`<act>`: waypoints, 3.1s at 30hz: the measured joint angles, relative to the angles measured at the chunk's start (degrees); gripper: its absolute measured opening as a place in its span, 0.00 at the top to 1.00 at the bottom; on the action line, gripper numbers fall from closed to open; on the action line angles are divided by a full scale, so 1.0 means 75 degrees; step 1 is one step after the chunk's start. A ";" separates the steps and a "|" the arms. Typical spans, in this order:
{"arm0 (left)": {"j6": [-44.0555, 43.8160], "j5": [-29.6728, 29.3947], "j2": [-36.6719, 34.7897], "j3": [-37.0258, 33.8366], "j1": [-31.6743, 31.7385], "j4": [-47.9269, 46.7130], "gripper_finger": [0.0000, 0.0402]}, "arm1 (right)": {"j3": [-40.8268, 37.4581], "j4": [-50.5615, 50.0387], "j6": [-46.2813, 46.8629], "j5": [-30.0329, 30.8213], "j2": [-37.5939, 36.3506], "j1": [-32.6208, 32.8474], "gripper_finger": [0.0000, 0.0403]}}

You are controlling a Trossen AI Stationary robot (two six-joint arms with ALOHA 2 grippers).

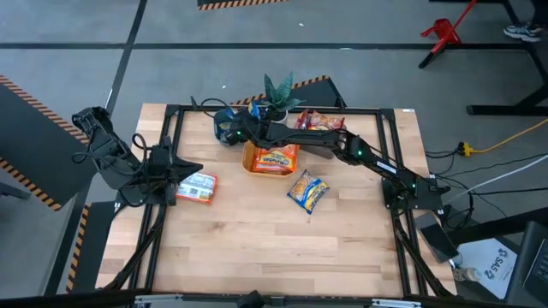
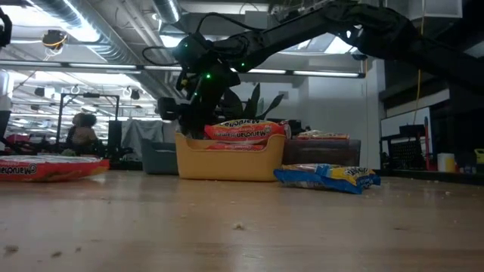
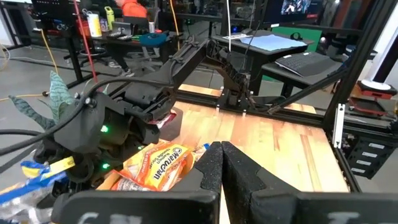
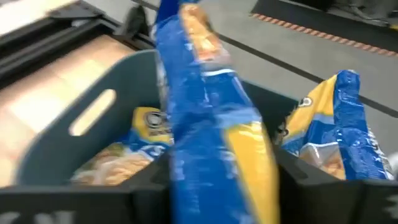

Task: Sort Maruchan noodles
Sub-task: Put the bottom blue noodle pack into the blue bin, then put the blue noodle pack into the blue bin

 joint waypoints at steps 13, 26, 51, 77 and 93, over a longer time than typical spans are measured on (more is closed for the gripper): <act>-0.0044 0.0034 0.0000 0.0000 -0.0001 0.0000 1.00 | 0.0000 0.1370 -0.0636 -0.1897 0.0000 -0.0089 0.38; -0.0043 0.0418 0.0000 0.0000 -0.0003 -0.0069 1.00 | 0.0000 0.1621 -0.2180 -0.1999 0.0000 0.0287 0.37; -0.0447 0.0391 0.0001 0.0006 -0.0003 -0.0581 1.00 | 0.0000 0.1535 -0.2186 -0.2128 0.0000 0.0285 0.94; -0.0636 0.0380 0.0002 0.0006 0.0000 -0.0590 1.00 | -0.0003 0.0946 -0.1019 -0.2787 0.0315 -0.0161 1.00; -0.0939 0.0389 0.0000 0.0006 -0.0003 -0.0902 1.00 | -0.0006 0.0402 -0.1784 -0.3383 -0.0585 -0.0182 1.00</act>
